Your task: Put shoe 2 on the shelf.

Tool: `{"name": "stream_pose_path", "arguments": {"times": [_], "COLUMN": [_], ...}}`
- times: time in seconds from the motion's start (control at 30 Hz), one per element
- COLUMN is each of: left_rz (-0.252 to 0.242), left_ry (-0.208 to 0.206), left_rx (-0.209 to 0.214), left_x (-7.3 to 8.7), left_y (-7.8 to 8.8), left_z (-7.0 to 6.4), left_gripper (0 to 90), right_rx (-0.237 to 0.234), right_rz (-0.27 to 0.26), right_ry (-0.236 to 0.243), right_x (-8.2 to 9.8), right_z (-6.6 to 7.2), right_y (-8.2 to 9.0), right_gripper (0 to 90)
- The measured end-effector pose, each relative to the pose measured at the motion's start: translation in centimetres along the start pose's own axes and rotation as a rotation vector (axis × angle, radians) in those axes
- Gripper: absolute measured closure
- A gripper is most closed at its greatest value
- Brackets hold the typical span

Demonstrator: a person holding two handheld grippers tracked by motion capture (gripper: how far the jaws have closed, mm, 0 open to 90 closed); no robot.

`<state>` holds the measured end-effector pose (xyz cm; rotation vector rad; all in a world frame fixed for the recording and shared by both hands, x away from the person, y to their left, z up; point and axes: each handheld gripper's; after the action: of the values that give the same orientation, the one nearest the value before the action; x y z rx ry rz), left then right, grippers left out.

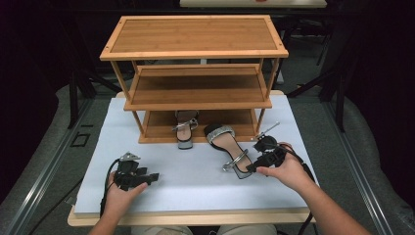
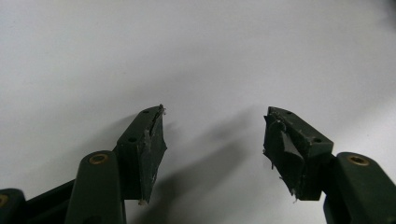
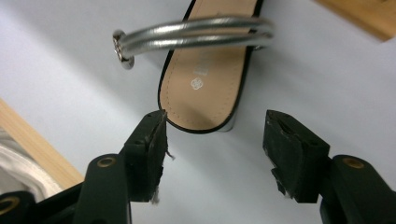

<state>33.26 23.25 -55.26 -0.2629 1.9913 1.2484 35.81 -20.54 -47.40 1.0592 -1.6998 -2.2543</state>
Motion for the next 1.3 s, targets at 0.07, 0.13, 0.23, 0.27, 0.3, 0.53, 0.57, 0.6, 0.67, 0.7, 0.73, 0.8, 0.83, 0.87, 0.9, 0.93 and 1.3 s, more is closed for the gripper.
{"name": "stream_pose_path", "arguments": {"times": [0.07, 0.13, 0.23, 0.27, 0.3, 0.53, 0.57, 0.6, 0.67, 0.7, 0.73, 0.8, 0.83, 0.87, 0.9, 0.93, 1.3], "left_rz": [0.0, 0.0, 0.0, 0.0, 0.0, 0.001, 0.001, 0.001, 0.002, 0.001, 0.002, 0.002, 0.001, 0.001, 0.001, 0.001, -0.001], "left_ry": [0.0, -0.001, 0.0, -0.001, -0.001, -0.002, -0.002, -0.002, -0.003, -0.002, -0.002, -0.003, -0.003, -0.003, -0.003, -0.002, 0.002], "left_rx": [0.001, 0.003, 0.005, 0.005, 0.005, 0.006, 0.007, 0.007, 0.007, 0.007, 0.007, 0.006, 0.006, 0.005, 0.005, 0.005, 0.007], "left_x": [0.0, 0.0, 0.0, 0.0, 0.0, 0.0, 0.0, 0.0, 0.0, 0.0, 0.0, 0.0, 0.0, 0.0, 0.0, 0.0, 0.0], "left_y": [0.0, 0.0, 0.0, 0.0, 0.0, 0.0, 0.0, 0.0, 0.0, 0.0, 0.0, 0.0, 0.0, 0.0, 0.0, 0.0, 0.0], "left_z": [0.0, 0.0, 0.1, 0.1, 0.1, 0.1, 0.1, 0.1, 0.1, 0.1, 0.1, 0.1, 0.1, 0.1, 0.1, 0.1, 0.1], "left_gripper": [38.0, 38.0, 38.0, 38.0, 38.0, 38.0, 38.0, 38.0, 38.0, 38.0, 38.0, 38.0, 38.0, 38.0, 38.0, 38.0, 38.0], "right_rx": [0.003, 0.001, -0.004, 0.001, 0.004, 0.095, 0.068, 0.042, 0.013, 0.004, -0.01, -0.022, -0.028, -0.038, -0.044, -0.057, -0.035], "right_rz": [0.007, 0.025, 0.039, 0.037, 0.041, 0.069, 0.062, 0.056, 0.038, 0.036, 0.026, 0.004, -0.006, -0.024, -0.036, -0.059, -0.245], "right_ry": [0.021, 0.021, 0.032, 0.036, 0.039, 0.058, 0.037, 0.018, 0.012, 0.024, 0.02, 0.031, 0.043, 0.044, 0.039, 0.039, 0.15], "right_x": [0.3, 0.4, 0.0, -0.1, -0.2, -0.6, -0.6, -0.6, -0.5, -0.5, -0.4, -0.2, -0.1, 0.1, 0.3, 0.5, 2.1], "right_z": [0.1, 0.2, 0.5, 0.7, 1.0, 2.4, 2.5, 2.6, 3.0, 3.1, 3.2, 3.2, 3.1, 3.0, 2.8, 2.6, 2.5], "right_y": [-1.0, -1.9, -2.6, -2.8, -3.1, -5.2, -5.3, -5.3, -5.3, -5.4, -5.4, -5.5, -5.5, -5.5, -5.6, -5.7, -6.5], "right_gripper": [38.0, 33.9, 35.2, 36.0, 35.1, 33.9, 33.7, 33.2, 32.8, 32.8, 32.8, 32.7, 32.1, 31.5, 30.9, 30.4, 26.7]}}
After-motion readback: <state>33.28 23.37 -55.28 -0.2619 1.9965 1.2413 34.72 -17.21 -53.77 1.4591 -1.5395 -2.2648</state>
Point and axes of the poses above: each handheld gripper's, and its own axes: y roughly backward along the jaws, x roughly out of its underside, z roughly to its left, and after that the axes turned 4 degrees about -z, right-handed
